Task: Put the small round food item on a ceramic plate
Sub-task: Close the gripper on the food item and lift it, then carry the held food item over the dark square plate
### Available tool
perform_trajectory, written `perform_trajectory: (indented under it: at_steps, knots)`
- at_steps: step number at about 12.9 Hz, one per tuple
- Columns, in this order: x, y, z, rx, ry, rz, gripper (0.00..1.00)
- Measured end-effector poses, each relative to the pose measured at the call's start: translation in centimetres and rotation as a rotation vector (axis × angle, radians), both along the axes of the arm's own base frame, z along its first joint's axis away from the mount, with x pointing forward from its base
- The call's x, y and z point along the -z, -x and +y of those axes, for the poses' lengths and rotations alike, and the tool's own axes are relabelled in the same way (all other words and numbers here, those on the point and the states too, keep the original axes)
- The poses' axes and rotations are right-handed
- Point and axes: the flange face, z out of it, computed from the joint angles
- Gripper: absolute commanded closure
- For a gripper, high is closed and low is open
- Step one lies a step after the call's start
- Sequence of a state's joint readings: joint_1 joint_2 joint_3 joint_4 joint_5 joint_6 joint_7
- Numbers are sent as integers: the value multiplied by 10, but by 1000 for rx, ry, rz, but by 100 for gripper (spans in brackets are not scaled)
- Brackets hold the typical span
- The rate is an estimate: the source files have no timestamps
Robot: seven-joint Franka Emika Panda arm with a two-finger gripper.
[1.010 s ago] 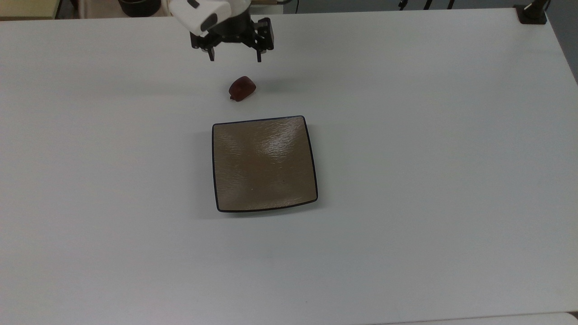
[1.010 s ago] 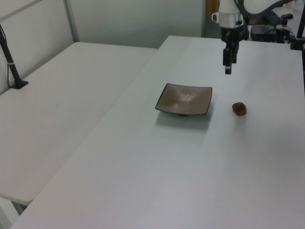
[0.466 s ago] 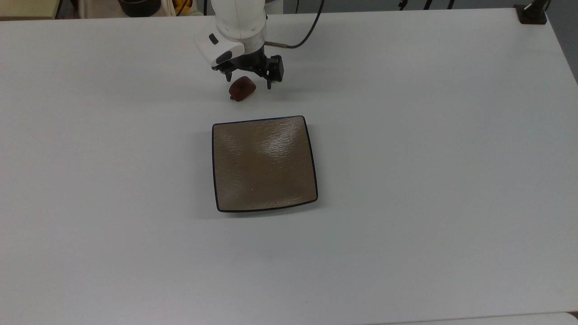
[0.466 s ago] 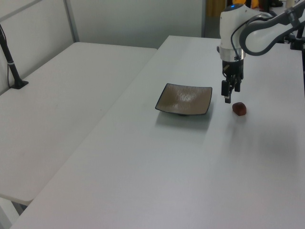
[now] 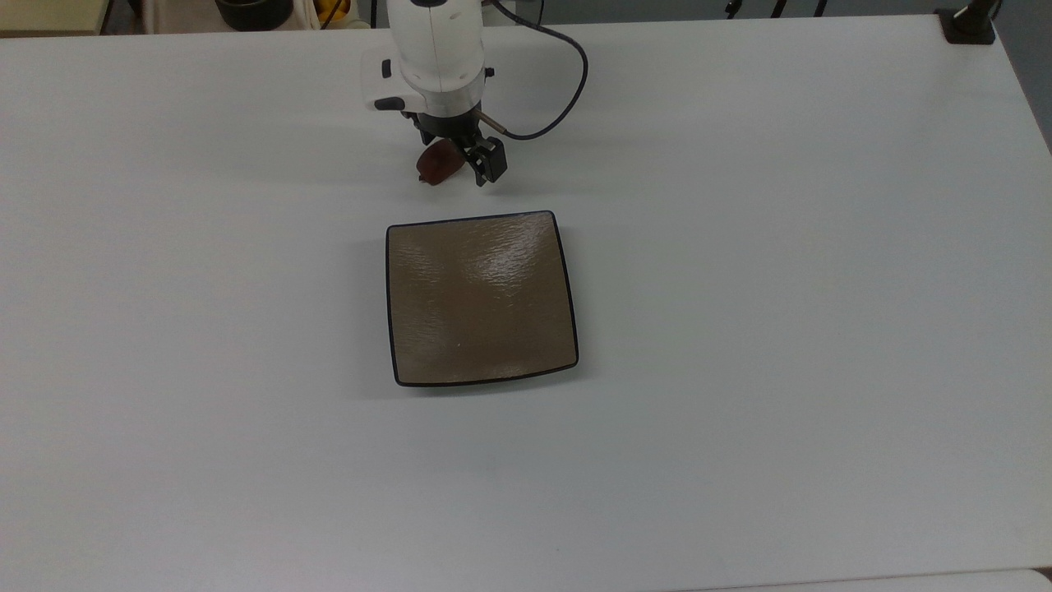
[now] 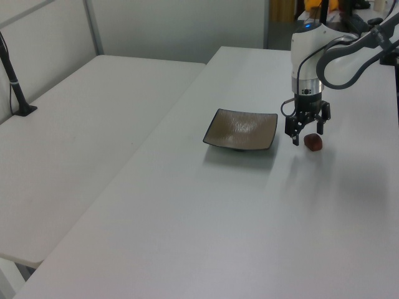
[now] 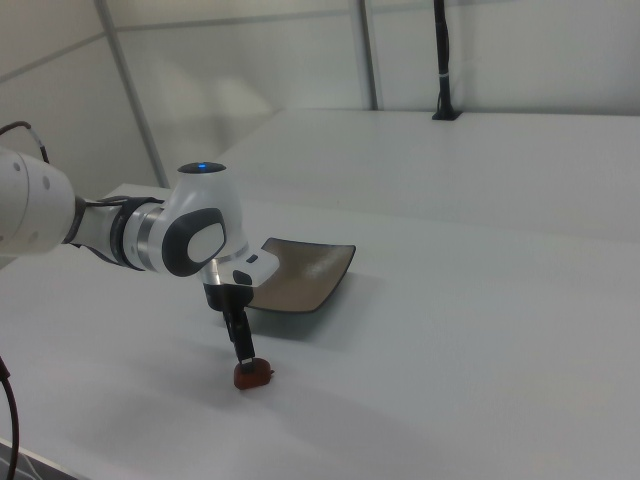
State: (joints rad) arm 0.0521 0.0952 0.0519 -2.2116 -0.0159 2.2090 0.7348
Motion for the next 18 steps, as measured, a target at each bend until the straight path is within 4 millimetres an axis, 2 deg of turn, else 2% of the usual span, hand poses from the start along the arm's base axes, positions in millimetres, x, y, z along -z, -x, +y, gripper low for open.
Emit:
perform_trajectory:
  at_steps: [3, 4, 5, 6, 7, 8, 9, 14, 16, 18]
  knots:
    - [5, 0, -2, 54, 6, 8, 3]
    - [10, 1, -4, 61, 7, 18, 28]
    - [17, 2, -5, 64, 8, 32, 46]
    - [23, 2, -5, 66, 9, 44, 51]
    - [26, 2, -6, 68, 10, 49, 61]
    - [27, 2, -8, 73, 10, 51, 84]
    - [27, 2, -11, 77, 10, 50, 88]
    - [22, 3, -11, -54, -3, 68, 87]
    - [4, 2, -12, -132, -10, 94, 86]
    - [-35, -12, -11, -172, -14, 39, 82]
